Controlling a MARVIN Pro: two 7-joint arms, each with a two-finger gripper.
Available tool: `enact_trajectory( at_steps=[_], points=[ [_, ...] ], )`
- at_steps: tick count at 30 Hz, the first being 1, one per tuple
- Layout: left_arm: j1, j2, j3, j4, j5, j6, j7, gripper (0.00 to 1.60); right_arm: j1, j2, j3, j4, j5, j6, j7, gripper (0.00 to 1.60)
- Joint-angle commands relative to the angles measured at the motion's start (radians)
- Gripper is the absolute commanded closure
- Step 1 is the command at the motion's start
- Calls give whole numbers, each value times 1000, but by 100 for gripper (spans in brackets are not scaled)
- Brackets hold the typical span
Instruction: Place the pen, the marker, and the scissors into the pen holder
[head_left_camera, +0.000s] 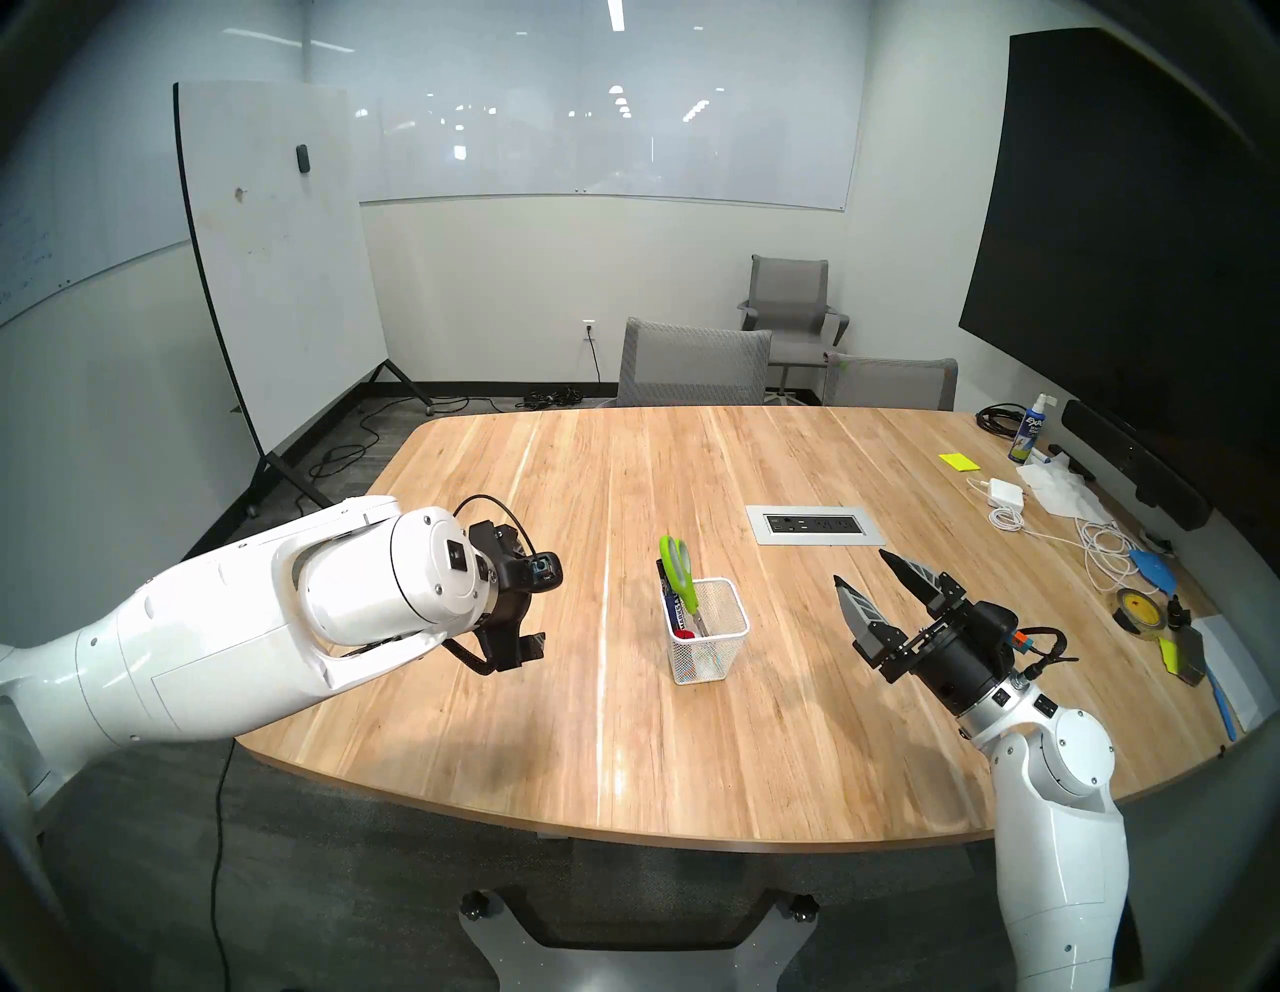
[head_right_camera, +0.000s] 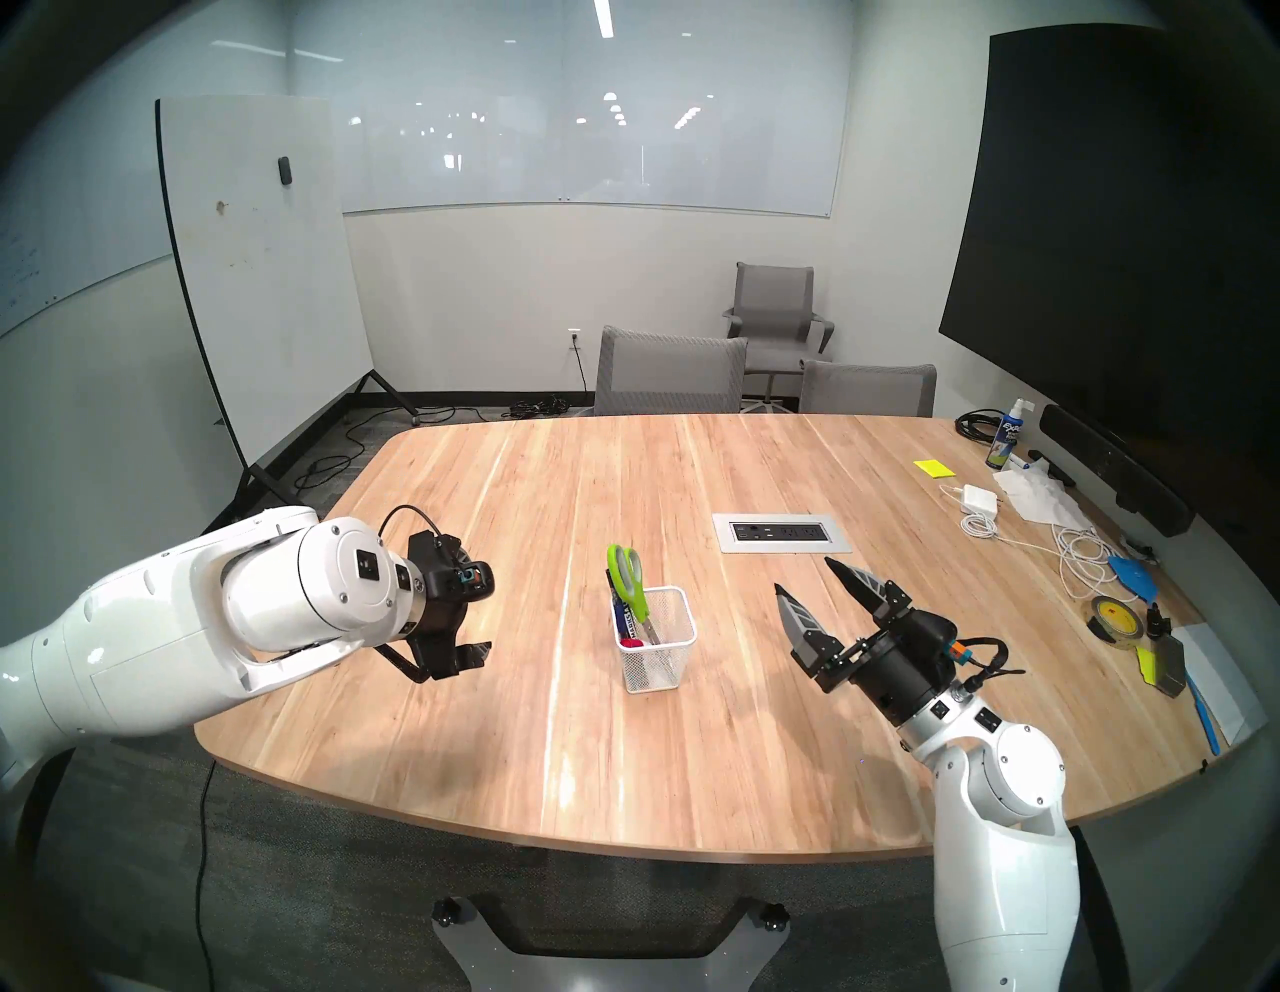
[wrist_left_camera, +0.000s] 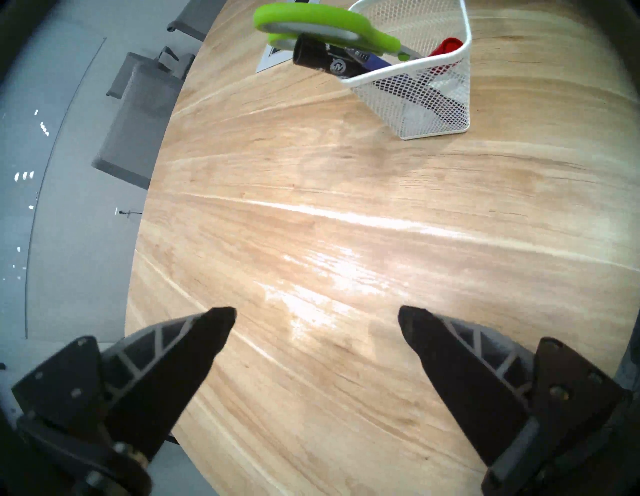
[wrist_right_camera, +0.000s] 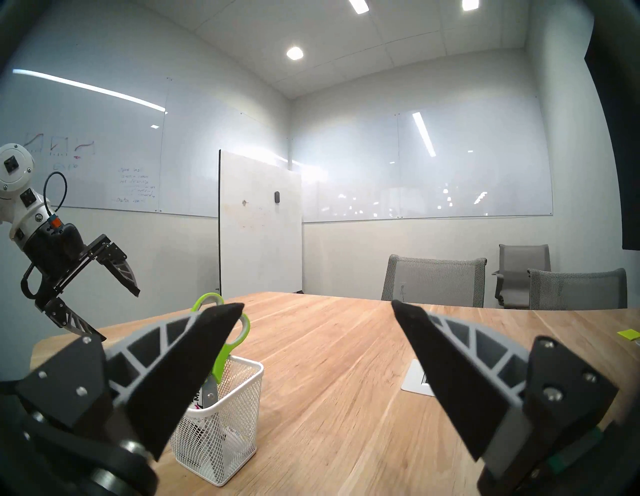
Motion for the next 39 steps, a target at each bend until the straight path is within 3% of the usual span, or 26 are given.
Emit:
enact_trajectory(
  at_steps=[1, 39],
  points=[
    [34, 33, -57, -32, -20, -1, 78, 0, 11, 1, -2, -12, 2, -3, 2, 0],
    [269, 74, -169, -173, -176, -67, 442, 0, 19, -7, 5, -4, -4, -3, 16, 0]
  ],
)
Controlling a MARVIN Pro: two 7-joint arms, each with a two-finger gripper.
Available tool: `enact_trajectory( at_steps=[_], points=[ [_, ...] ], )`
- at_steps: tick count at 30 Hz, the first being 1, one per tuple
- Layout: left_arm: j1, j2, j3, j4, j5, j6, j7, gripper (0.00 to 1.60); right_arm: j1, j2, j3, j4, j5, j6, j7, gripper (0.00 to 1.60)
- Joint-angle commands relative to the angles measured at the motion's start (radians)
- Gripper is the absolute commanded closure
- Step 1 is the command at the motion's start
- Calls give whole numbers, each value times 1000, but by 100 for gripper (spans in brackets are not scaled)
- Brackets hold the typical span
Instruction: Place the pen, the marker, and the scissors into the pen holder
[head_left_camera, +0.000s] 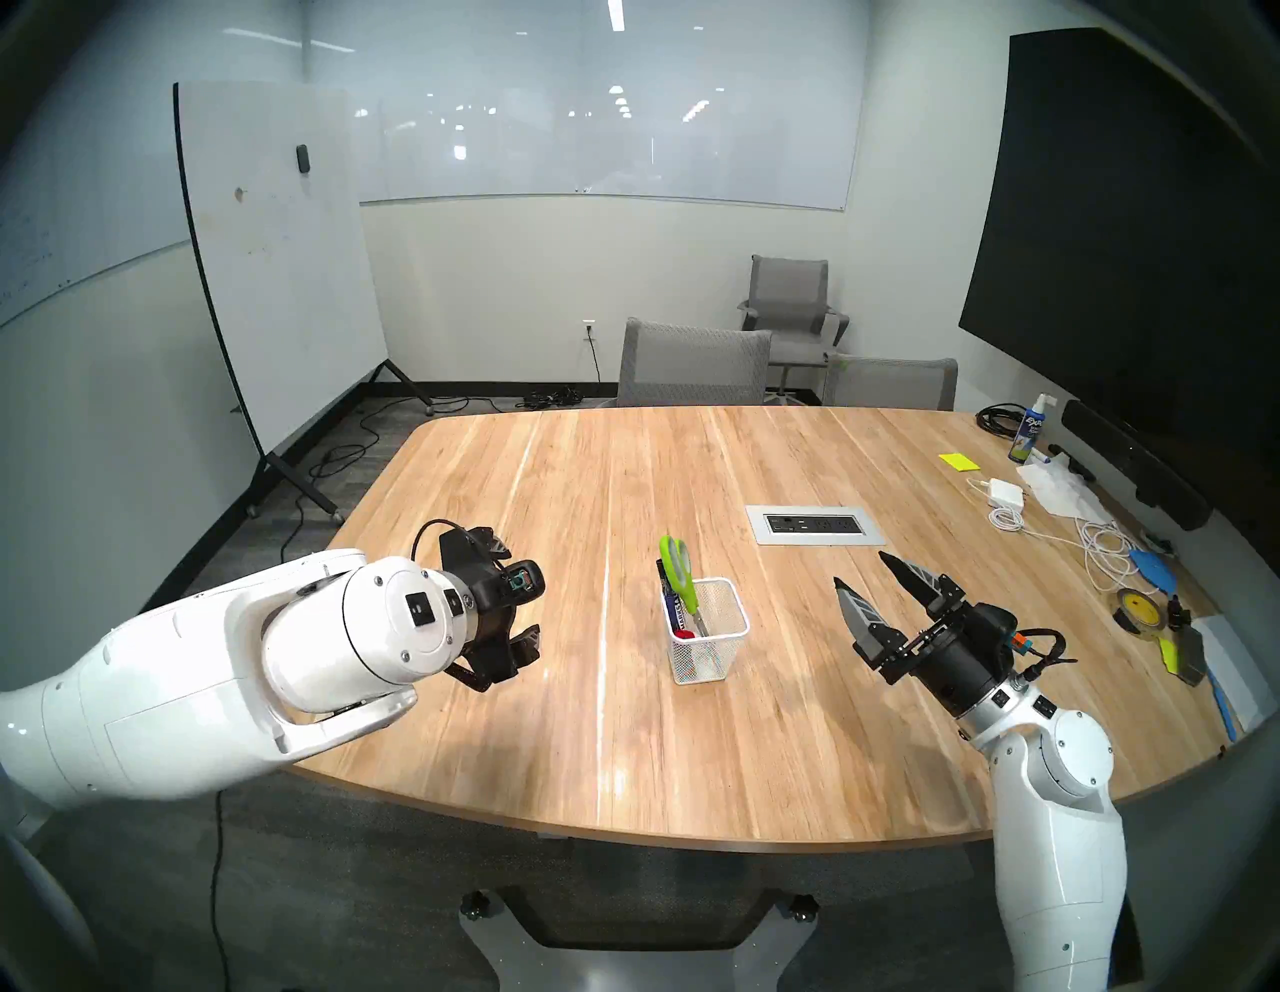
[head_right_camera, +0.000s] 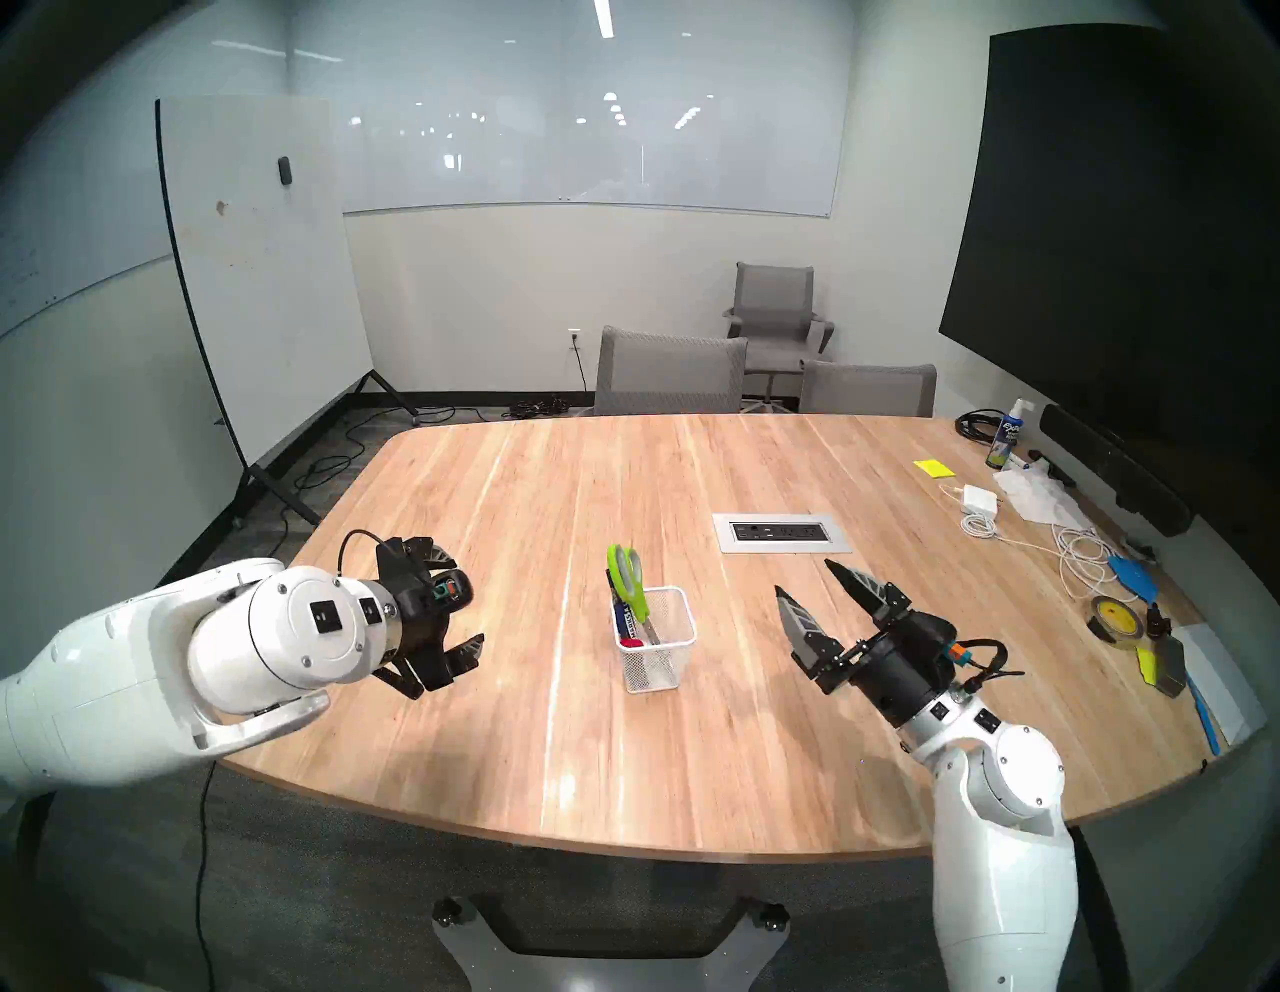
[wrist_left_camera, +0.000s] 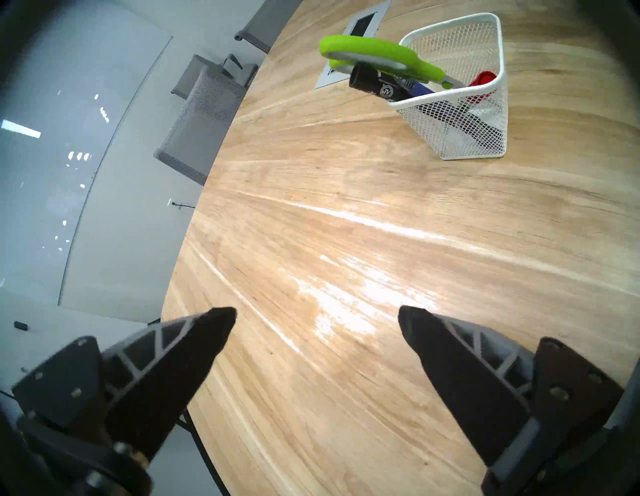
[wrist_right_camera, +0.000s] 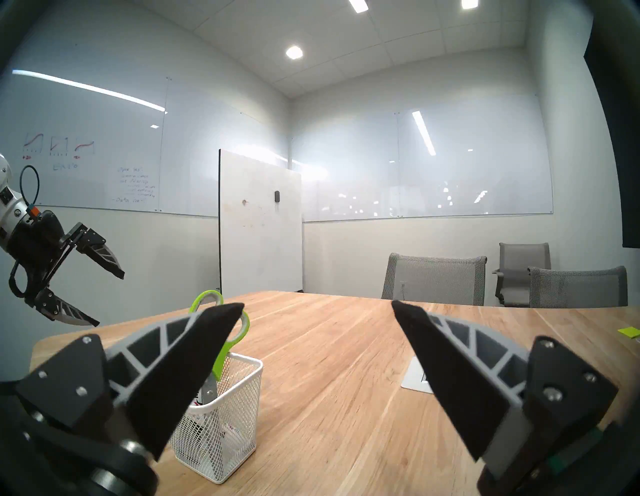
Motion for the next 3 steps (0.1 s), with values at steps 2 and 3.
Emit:
enact_trajectory(
  at_steps=[2, 3],
  points=[
    [48, -1, -43, -33, -27, -33, 91, 0, 12, 1, -2, -15, 2, -3, 2, 0],
    [56, -1, -47, -35, -33, -38, 104, 0, 12, 0, -2, -15, 2, -3, 3, 0]
  ],
)
